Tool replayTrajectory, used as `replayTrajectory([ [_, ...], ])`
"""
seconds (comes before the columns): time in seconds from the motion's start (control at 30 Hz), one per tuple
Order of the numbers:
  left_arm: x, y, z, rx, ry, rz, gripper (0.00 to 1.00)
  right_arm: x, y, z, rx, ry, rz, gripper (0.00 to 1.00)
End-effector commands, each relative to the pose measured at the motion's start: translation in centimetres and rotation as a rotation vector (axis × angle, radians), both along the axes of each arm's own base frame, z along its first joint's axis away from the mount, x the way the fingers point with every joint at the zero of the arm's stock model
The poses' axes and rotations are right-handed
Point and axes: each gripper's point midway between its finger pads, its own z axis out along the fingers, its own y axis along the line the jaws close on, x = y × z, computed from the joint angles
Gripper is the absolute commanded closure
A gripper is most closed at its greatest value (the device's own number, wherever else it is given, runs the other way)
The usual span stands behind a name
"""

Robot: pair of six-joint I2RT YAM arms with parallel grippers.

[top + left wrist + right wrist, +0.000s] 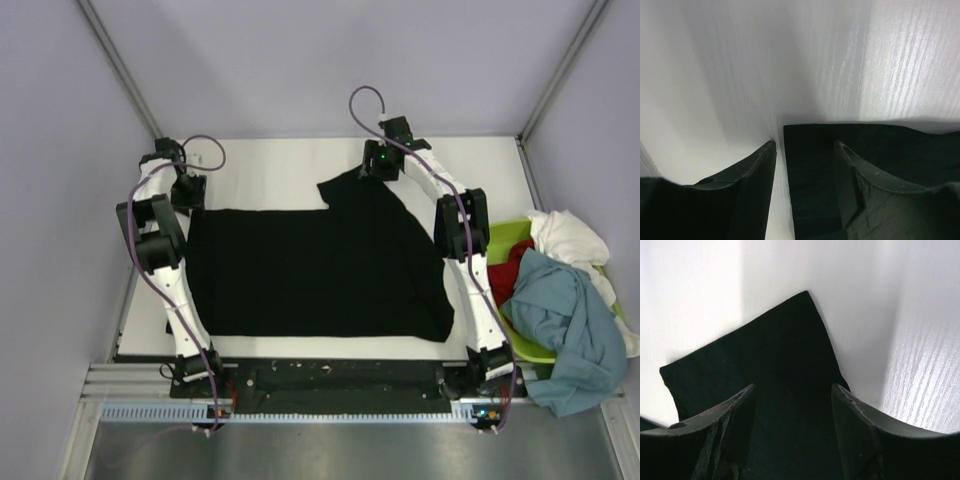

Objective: Fold and stack the t-shirts
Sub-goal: Grap the side of the flattened tshirt furthest away from the robot with both arms

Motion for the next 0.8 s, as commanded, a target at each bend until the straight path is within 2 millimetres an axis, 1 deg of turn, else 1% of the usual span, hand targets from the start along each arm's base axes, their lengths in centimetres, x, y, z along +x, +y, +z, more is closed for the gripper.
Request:
replayTrajectory([
  [0.0,0.6,-0.7,-1.2,-0.067,0.002,0.004,0.47,0.0,0.9,-1.0,0.018,0.019,0.005,0.42],
  [0.1,0.4,-1.3,-1.3,-0.095,0.007,0.000,0.50,-0.1,1.4,-0.5,0.039,0.007,0.041,0.50],
  [0.17,0.4,-1.3,-1.3,-0.095,0.003,-0.005,0.51,0.1,1.3,-0.3,0.033,-0.004,0.041,0.61],
  [0.2,0.5,-1.1,-1.4,-0.090,0.001,-0.007,0.53,0.2,1.4,-0.4,0.035,-0.005,0.045,0.68],
  [0.27,0.7,-1.0,-1.3,-0.084,-0.008,-0.011,0.67,-0.1,1.9,-0.5,0.059,0.003,0.061,0.81],
  [0.3,0.7,-1.2,-1.2,-0.093,-0.011,-0.022,0.75,-0.2,2.1,-0.4,0.072,0.006,0.069,0.90],
  [0.33,0.6,-1.7,-0.9,-0.114,-0.014,-0.040,0.82,-0.2,2.2,0.0,0.087,0.005,0.071,0.96],
  [0.37,0.3,-2.1,-0.7,-0.134,-0.015,-0.060,0.91,-0.3,2.3,0.7,0.098,0.000,0.077,1.00],
  [0.4,0.1,-2.4,-0.4,-0.143,-0.017,-0.076,1.00,-0.2,2.3,1.4,0.108,-0.008,0.078,1.00],
  [0.5,-1.0,-2.3,1.1,-0.132,-0.024,-0.093,1.00,-0.3,2.1,4.2,0.119,-0.048,0.089,1.00],
  [0.57,-1.5,-1.6,2.6,-0.110,-0.049,-0.083,1.00,-0.8,2.2,6.2,0.131,-0.074,0.116,1.00],
  [0.63,-1.8,-1.1,4.5,-0.082,-0.099,-0.076,1.00,-1.6,2.6,8.3,0.152,-0.096,0.150,1.00],
  [0.67,-1.7,-1.0,5.5,-0.068,-0.131,-0.081,1.00,-2.2,2.6,8.8,0.159,-0.093,0.159,1.00],
  [0.7,-2.0,-0.9,6.2,-0.055,-0.150,-0.088,1.00,-2.7,2.5,9.8,0.163,-0.102,0.167,1.00],
  [0.73,-2.2,-0.8,6.7,-0.040,-0.164,-0.095,1.00,-3.4,2.5,10.6,0.170,-0.107,0.181,1.00],
  [0.77,-2.6,-0.8,7.3,-0.028,-0.177,-0.104,1.00,-4.2,2.5,11.0,0.176,-0.101,0.193,1.00],
])
